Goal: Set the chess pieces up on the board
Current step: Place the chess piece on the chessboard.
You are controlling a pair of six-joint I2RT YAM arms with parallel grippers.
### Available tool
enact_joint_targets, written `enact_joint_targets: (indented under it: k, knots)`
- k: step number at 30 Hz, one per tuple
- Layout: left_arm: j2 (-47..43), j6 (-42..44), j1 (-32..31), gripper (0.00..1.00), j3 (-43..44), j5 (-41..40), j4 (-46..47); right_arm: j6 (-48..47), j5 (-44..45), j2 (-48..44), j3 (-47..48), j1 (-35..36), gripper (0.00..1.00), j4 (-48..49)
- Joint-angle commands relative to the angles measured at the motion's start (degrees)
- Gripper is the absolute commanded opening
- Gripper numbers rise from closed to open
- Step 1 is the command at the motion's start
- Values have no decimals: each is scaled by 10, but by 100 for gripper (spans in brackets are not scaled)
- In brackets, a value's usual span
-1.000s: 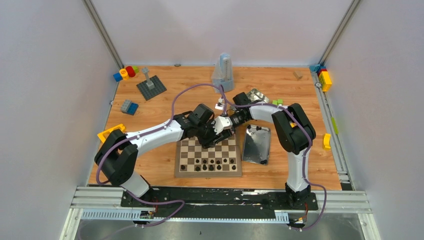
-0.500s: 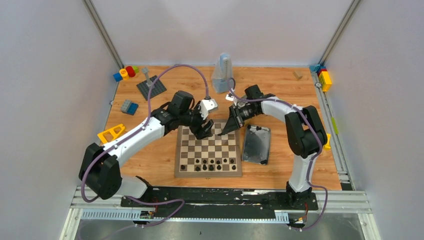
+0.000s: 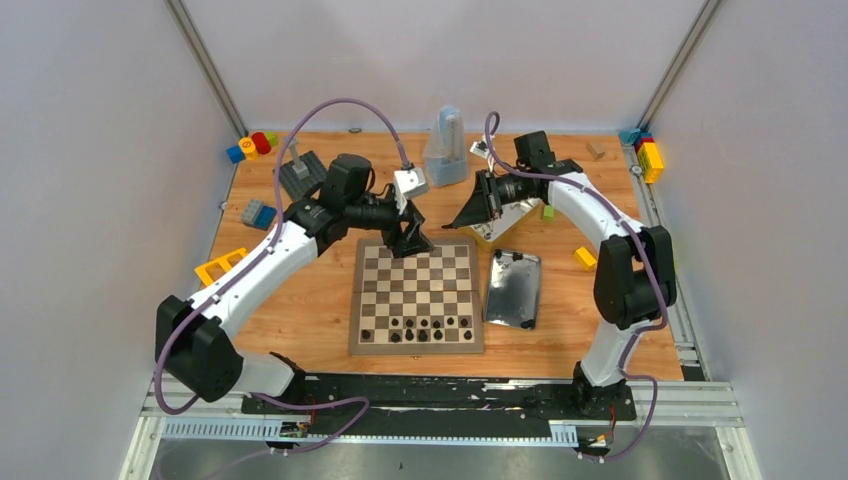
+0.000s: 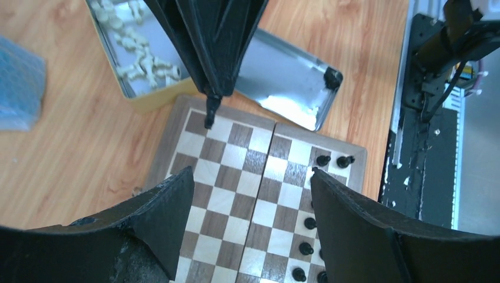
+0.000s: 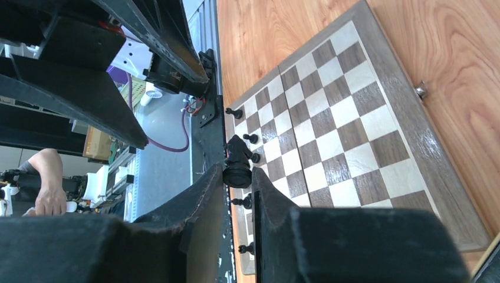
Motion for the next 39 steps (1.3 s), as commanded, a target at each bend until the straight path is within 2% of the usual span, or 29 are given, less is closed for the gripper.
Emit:
enact_joint_targets:
  k: [1,7,18,22,29,39]
  knots:
    - [-16,-14,13,80,55,53,-5,18,-31,-47,25,3,1,-1]
    - [-15,-67,28,81,77,91,17,31,-34,-76,34,2,1,-1]
    - [1,-239,45,80,20,166,220,67,-56,-93,43,3,1,19]
    - [11,-277,45,78,0,177,288,95,-65,-94,36,3,1,39]
    - [27,-307,45,71,-23,177,352,129,-84,-96,22,3,1,76]
    - [35,-314,45,60,-28,177,376,176,-105,-92,1,4,1,122]
